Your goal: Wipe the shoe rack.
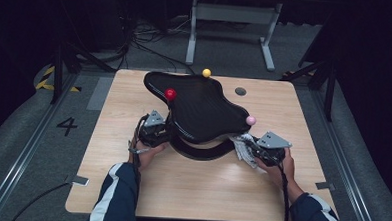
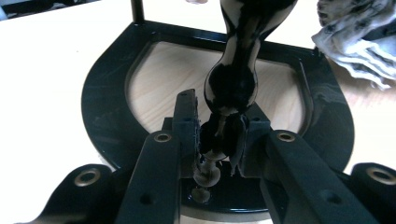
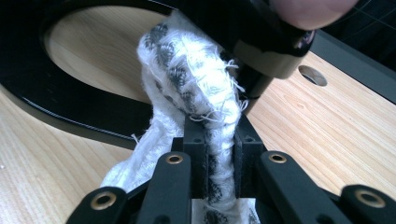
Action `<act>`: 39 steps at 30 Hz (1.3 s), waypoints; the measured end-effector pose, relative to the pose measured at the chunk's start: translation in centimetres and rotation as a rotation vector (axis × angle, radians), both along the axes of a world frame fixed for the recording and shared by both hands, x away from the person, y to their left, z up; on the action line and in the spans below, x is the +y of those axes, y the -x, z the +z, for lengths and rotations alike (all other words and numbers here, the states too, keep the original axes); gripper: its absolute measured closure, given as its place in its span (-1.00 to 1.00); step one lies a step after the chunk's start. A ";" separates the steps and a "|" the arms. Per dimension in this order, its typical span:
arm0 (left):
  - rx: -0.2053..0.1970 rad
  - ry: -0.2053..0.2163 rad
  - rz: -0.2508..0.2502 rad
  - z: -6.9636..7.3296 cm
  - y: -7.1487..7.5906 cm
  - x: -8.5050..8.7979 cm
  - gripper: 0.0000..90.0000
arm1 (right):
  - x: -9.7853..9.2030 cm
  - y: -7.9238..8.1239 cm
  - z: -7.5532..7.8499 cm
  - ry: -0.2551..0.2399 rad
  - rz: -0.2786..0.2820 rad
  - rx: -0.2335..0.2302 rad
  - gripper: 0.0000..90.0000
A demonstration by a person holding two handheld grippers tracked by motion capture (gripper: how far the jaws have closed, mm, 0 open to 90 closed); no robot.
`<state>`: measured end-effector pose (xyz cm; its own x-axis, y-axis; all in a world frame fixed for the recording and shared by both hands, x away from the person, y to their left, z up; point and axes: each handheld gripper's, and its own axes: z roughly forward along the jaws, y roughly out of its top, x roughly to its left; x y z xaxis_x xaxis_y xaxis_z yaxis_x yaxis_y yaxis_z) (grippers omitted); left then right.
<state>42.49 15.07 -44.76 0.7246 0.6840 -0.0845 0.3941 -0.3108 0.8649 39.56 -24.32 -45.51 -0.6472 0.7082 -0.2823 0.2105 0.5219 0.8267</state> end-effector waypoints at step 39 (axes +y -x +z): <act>0.013 -0.057 -0.085 -1.7 2.7 -0.2 0.62 | 1.1 2.2 4.1 -0.035 0.127 -0.146 0.78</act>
<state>39.83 14.89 -46.45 0.7795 0.6238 -0.0565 0.3750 -0.3924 0.8399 37.41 -23.23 -41.42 -0.6858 0.6349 -0.3558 0.0219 0.5066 0.8619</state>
